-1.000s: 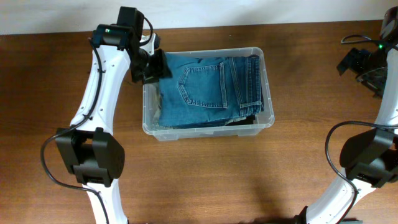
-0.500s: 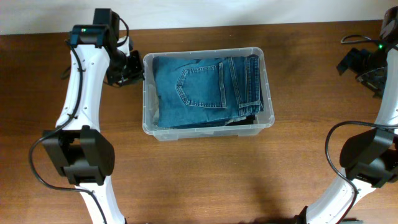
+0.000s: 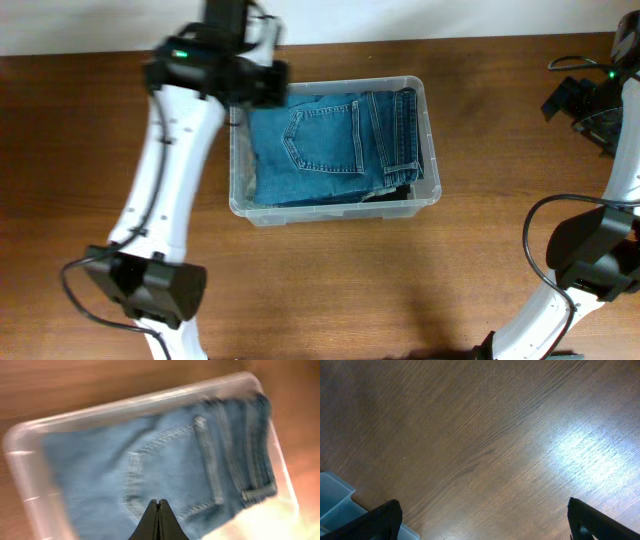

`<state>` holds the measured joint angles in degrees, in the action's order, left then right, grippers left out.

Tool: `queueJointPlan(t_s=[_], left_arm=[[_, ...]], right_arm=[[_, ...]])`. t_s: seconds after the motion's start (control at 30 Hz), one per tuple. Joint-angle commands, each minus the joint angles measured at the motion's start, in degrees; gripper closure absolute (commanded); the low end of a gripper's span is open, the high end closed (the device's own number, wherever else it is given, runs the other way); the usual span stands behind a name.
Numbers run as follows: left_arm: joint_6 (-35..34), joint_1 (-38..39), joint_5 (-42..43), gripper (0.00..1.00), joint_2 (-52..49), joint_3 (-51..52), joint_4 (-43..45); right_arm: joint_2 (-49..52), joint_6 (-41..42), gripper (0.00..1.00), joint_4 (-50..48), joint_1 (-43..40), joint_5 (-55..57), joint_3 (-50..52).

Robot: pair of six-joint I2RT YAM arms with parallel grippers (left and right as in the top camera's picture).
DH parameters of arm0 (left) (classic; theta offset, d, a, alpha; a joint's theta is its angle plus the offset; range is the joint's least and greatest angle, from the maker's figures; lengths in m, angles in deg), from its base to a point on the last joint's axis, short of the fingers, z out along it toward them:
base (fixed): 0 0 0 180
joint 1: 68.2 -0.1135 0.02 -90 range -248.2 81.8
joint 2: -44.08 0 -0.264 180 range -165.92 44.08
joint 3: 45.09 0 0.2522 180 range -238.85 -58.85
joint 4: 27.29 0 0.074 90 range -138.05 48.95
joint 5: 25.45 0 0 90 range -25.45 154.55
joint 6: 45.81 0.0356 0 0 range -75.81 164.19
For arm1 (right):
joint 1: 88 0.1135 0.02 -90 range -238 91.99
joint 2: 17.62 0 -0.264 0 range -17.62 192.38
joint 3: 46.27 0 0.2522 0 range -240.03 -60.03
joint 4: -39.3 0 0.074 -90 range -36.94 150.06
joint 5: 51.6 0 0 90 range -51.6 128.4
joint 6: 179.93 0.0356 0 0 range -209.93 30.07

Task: Pack container
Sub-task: 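Press the dark-blue jeans down along the container's left side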

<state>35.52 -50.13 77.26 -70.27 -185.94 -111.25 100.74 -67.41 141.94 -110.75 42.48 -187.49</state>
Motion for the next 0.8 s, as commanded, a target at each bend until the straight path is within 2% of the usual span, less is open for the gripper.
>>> queueJointPlan(t_s=[0.0,0.17,0.27,0.4,0.5,0.67,0.77], left_arm=[[1.0,4.5,-8.5,0.99,-4.2,-0.1,-0.1],[-2.5,5.1,-12.4,0.99,-10.7,-0.1,-4.3],[-2.6,3.6,-15.6,0.99,-15.4,-0.1,-7.6],[-2.6,2.1,-15.6,0.99,-19.5,-0.1,-9.5],[-6.9,0.4,-18.8,0.99,-19.8,-0.2,-10.8],[-5.5,-0.3,-19.6,0.99,-19.6,-0.9,-10.9],[-4.7,0.0,-19.6,0.99,-18.9,-5.0,-12.1]], right_arm=[[0.1,0.7,0.02,0.0,-0.2,0.7,0.2],[0.1,0.7,0.02,0.0,-0.2,0.7,0.2],[0.1,0.7,0.02,0.0,-0.2,0.7,0.2],[0.1,0.7,0.02,0.0,-0.2,0.7,0.2],[0.1,0.7,0.02,0.0,-0.2,0.7,0.2],[0.1,0.7,0.01,0.0,-0.2,0.7,0.2],[0.1,0.7,0.02,0.0,-0.2,0.7,0.2]])
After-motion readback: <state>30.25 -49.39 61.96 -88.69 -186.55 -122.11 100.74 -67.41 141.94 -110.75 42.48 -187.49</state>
